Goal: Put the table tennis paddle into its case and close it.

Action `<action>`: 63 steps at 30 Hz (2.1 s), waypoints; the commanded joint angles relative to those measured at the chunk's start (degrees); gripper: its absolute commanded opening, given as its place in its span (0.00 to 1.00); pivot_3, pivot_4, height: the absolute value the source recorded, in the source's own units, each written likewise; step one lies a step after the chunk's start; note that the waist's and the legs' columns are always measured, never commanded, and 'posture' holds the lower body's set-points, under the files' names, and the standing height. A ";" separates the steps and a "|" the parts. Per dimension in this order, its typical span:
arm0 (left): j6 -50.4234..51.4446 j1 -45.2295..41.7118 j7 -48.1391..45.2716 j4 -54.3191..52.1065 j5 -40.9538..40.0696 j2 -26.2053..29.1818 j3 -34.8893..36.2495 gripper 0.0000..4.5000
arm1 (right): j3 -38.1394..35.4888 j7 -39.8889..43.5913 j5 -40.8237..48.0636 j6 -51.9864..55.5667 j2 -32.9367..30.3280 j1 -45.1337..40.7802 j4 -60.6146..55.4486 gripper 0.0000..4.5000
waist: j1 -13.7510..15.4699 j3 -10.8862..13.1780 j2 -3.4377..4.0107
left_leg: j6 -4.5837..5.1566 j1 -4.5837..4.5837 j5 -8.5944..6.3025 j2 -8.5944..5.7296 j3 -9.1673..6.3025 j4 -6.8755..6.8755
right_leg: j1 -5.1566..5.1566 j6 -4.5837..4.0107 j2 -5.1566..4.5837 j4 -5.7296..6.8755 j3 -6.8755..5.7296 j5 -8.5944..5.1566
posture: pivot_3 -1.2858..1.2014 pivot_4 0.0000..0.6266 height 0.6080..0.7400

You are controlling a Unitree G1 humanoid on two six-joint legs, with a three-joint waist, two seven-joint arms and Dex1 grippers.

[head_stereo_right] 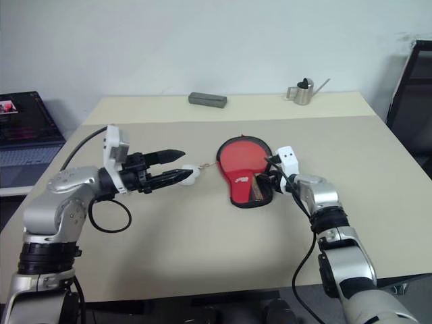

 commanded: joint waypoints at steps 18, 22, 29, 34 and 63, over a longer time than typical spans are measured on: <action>-0.20 9.31 -6.78 -6.34 -1.04 7.50 -1.59 0.75 | -5.38 -4.49 5.33 17.06 0.92 -0.82 -10.43 0.01 | 0.37 0.03 0.05 | -0.04 -0.04 0.01 0.07 -0.04 -0.05 | -0.05 -0.06 0.10 -0.06 0.05 0.08 | 0.52 0.24 1.00; 0.15 10.69 -8.74 -7.69 -0.92 9.09 -2.64 0.75 | -5.89 -5.40 6.92 22.39 0.57 1.34 -16.52 0.01 | 0.39 0.04 0.07 | -0.03 -0.04 0.01 0.08 -0.04 -0.08 | -0.07 -0.06 0.10 -0.06 0.05 0.08 | 0.52 0.24 1.00; -0.47 10.99 -9.96 -9.43 -1.25 10.49 -2.93 0.75 | -6.98 -7.42 10.44 33.81 -0.61 9.05 -32.25 0.01 | 0.57 0.06 0.09 | -0.03 -0.11 0.01 0.08 -0.04 -0.10 | -0.09 -0.05 0.10 -0.11 0.05 0.07 | 0.52 0.24 1.00; 0.59 12.55 -10.01 -12.52 -2.46 10.75 -2.51 0.75 | -8.18 -8.88 12.92 40.67 -1.72 13.90 -41.19 0.01 | 0.65 0.06 0.09 | -0.03 -0.12 0.00 0.08 -0.05 -0.10 | -0.09 -0.05 0.09 -0.12 0.03 0.07 | 0.52 0.24 1.00; 4.24 13.74 -12.26 -18.89 -6.50 12.21 -6.29 0.75 | -18.67 -32.87 35.49 60.39 14.15 37.70 -74.87 0.01 | 0.72 0.06 0.10 | -0.03 -0.01 0.00 0.26 -0.03 -0.20 | -0.01 -0.06 0.21 -0.14 0.00 0.04 | 0.52 0.24 1.00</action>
